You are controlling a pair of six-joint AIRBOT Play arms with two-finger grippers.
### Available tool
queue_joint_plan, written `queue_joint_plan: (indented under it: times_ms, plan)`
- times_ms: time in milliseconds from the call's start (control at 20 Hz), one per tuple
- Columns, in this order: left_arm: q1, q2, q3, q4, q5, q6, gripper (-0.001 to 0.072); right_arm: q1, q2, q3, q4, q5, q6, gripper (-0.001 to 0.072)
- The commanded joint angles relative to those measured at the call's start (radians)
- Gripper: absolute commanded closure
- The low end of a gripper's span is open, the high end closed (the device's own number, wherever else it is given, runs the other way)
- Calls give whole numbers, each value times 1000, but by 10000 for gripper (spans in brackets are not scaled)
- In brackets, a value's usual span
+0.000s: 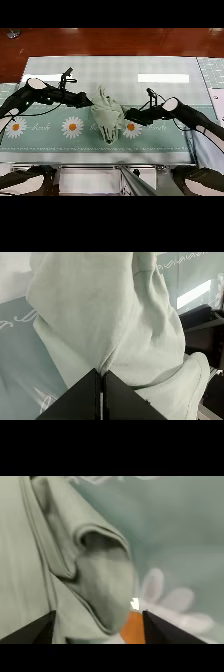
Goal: Fold the shirts.
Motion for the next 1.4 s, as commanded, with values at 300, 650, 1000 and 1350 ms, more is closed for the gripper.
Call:
queue_joint_plan:
  times_ms: [300, 650, 1000, 1350]
  plan:
    - [35, 31, 64, -1, -55, -8, 688, -50, -80, 325, -97, 182, -106, 688]
    - [127, 209, 490, -130, 3, -11, 689, -204, 136, 996, -447, 325, 11, 688]
    - [213, 473, 692, 88, 4, -116, 688, -200, 508, 1095, -688, 426, -8, 688]
    - [269, 757, 665, 569, -211, -293, 689, -200, 712, 1008, -776, 726, 48, 688]
